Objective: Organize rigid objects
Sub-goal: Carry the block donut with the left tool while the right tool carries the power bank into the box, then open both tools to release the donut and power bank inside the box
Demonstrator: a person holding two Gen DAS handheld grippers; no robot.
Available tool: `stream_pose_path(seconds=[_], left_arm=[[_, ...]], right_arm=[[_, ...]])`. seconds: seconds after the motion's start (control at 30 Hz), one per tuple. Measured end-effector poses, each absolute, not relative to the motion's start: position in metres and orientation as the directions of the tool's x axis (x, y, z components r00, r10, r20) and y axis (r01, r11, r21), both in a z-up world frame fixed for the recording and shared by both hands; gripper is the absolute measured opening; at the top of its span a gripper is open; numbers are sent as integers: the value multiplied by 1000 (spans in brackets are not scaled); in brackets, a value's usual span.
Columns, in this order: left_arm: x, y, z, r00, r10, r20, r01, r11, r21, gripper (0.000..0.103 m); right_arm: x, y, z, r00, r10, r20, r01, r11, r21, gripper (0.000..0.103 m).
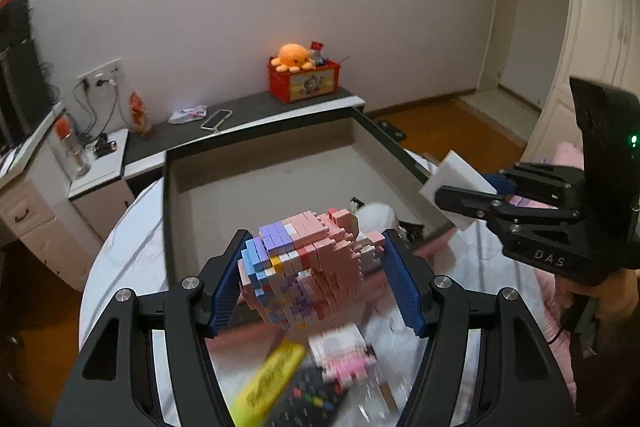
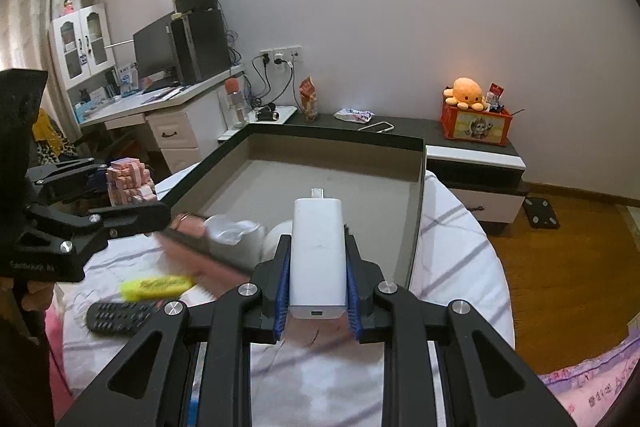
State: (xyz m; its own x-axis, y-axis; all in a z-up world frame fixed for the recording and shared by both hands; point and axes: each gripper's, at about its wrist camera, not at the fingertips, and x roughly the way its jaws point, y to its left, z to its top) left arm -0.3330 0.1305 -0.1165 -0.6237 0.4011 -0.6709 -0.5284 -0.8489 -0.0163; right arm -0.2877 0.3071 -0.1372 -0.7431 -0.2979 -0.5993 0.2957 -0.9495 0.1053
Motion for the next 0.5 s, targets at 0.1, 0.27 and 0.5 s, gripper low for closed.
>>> stream_pose_path(seconds=[0.1, 0.27, 0.5], left_arm=[[-358, 141, -125, -607, 375, -701, -521, -854, -5, 66], [-392, 138, -147, -588, 321, -743, -468, -884, -12, 66], [-409, 128, -173, -566, 273, -778, -411, -911, -21, 66]], right_arm=[[-312, 306, -144, -730, -276, -626, 284, -955, 89, 23], [-343, 302, -158, -703, -238, -670, 270, -961, 57, 23], [-361, 304, -174, -676, -225, -702, 258, -964, 61, 24]])
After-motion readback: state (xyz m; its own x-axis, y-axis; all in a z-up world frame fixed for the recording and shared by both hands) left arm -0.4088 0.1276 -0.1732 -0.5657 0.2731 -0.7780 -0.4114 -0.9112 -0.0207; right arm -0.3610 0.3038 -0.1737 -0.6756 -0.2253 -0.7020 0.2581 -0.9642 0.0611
